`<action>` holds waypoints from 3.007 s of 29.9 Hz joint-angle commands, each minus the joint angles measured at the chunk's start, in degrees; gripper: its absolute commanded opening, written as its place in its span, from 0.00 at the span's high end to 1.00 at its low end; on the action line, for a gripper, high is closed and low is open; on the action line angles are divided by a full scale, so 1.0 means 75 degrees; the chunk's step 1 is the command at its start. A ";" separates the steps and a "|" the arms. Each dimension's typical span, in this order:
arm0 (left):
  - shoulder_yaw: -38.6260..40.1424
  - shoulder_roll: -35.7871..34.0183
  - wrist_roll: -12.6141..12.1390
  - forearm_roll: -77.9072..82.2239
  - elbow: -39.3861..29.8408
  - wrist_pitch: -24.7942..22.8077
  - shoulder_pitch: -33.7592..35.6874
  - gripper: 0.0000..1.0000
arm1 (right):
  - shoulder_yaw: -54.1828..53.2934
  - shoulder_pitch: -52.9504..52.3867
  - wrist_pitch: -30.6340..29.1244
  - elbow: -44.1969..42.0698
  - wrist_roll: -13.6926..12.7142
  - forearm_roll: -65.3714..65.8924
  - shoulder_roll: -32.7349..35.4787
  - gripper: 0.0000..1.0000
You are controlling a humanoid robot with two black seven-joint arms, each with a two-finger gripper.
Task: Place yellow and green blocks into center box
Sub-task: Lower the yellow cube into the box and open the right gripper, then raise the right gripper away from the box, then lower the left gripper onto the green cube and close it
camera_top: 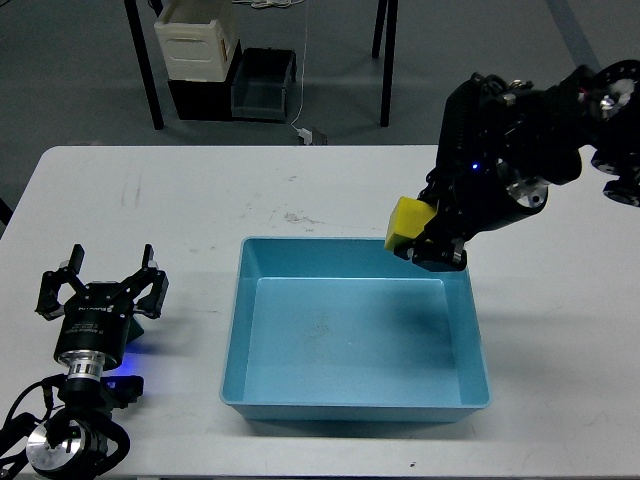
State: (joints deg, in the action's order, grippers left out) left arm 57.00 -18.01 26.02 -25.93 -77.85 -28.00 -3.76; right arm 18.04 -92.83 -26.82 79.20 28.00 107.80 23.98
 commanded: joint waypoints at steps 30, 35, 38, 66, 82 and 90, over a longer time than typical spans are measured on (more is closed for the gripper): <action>0.0627 -0.0071 -0.0083 -0.0024 -0.0014 0.0000 0.0102 0.00 | 0.0313 0.1631 0.0013 -0.2345 0.0000 -0.0368 -0.2013 0.05; 0.0662 -0.0339 -0.0083 0.0034 -0.0014 0.0000 0.0289 0.00 | -0.0492 0.1537 0.0107 -0.2415 0.0000 -0.0697 -0.1745 0.05; 0.0639 -0.0784 -0.0013 0.0303 -0.0014 0.0000 0.0559 0.00 | -0.1640 0.1596 0.0107 -0.2498 0.0000 -0.0779 -0.1440 0.05; 0.1424 -0.3915 0.0263 1.1812 0.0326 0.0511 0.2903 0.01 | -0.6821 0.5566 0.4279 -0.1515 -0.0368 -0.2699 -0.1649 0.01; 0.0746 -0.4465 0.0263 1.4011 0.0104 0.0253 0.3137 0.01 | -1.1449 0.9081 0.3131 0.0290 -0.1800 -0.6660 -0.0842 0.00; -0.1421 -0.5659 0.0263 1.6838 -0.0951 0.0264 0.3945 0.03 | -1.3115 1.1519 0.2814 0.1333 -0.1706 -0.6826 -0.0806 0.00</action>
State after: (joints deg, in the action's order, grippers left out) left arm 52.59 -56.60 28.01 94.47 -82.33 -26.14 23.30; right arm -76.29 -12.55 -5.53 86.30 15.11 56.66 17.91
